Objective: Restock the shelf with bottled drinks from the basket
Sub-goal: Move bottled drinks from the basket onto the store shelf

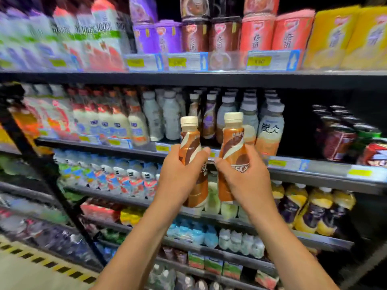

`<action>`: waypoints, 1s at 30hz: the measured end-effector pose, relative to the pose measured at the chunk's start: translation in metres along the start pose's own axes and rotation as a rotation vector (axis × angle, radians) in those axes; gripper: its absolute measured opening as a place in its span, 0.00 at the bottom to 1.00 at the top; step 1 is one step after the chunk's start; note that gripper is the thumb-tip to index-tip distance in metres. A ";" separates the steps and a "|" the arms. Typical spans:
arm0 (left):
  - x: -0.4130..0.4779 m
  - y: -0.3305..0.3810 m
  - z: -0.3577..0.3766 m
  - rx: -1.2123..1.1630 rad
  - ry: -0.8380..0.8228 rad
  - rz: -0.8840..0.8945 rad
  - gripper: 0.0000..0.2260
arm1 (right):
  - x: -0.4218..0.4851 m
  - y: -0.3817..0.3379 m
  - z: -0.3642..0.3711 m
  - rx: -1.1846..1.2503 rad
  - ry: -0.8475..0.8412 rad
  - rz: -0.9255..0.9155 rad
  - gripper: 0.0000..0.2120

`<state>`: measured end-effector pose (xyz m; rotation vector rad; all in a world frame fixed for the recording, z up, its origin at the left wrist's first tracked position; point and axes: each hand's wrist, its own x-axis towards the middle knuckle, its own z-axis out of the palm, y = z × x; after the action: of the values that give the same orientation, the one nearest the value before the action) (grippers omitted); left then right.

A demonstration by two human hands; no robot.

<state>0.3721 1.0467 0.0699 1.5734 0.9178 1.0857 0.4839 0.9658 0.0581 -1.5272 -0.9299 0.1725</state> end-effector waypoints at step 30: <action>0.229 -0.045 0.021 0.190 -0.190 -0.048 0.18 | 0.169 0.033 0.118 -0.366 0.148 0.176 0.19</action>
<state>0.4620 1.2630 0.0712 1.7675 0.9452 0.8176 0.5391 1.1668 0.0717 -1.9345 -0.7346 0.0130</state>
